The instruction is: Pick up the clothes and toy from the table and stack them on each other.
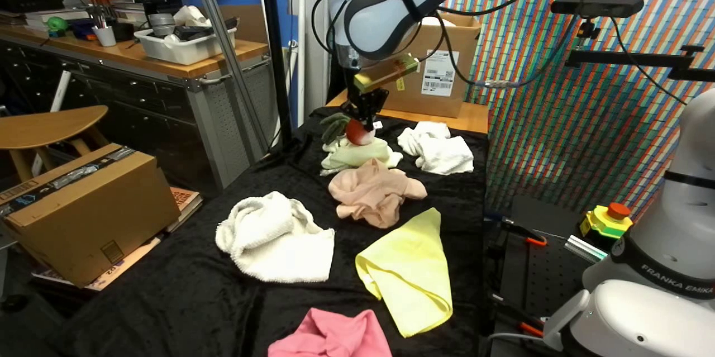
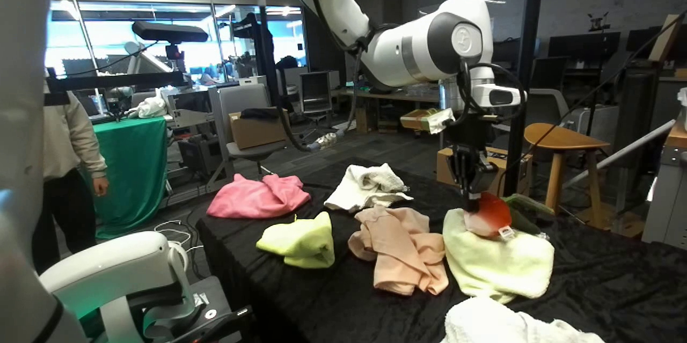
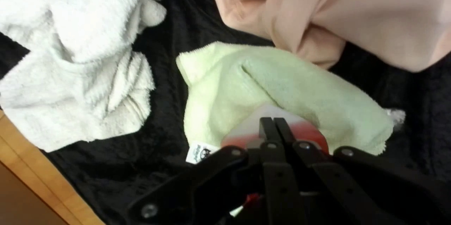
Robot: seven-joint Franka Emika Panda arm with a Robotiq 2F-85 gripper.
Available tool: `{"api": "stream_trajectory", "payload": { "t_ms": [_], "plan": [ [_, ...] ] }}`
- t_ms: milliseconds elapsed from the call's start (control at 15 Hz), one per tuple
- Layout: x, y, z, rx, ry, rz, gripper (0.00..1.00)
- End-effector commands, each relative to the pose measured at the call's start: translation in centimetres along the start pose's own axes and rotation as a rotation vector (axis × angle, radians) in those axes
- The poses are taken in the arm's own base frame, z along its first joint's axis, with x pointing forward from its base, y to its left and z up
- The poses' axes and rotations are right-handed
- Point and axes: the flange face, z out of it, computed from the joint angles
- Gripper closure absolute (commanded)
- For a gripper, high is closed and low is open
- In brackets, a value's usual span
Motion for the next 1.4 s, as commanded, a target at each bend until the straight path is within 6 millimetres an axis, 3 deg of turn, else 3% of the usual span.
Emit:
{"api": "stream_trajectory", "payload": {
  "t_ms": [0, 267, 467, 733, 1000, 1067, 1333],
  "plan": [
    [-6.0, 1.3, -2.7, 0.022, 0.026, -0.054, 0.97],
    [-11.3, 0.1, -6.2, 0.047, 0.057, -0.150, 0.97],
    [-13.4, -1.8, -7.7, 0.060, 0.082, -0.206, 0.97],
    [-14.1, -3.6, -7.1, 0.057, 0.068, -0.228, 0.97],
    [-13.8, -3.9, -5.7, 0.034, 0.042, -0.223, 0.96],
    [-13.6, -3.9, -5.4, 0.028, 0.037, -0.217, 0.75],
    [-13.3, -3.4, -4.7, 0.028, 0.014, -0.199, 0.47]
  ]
}}
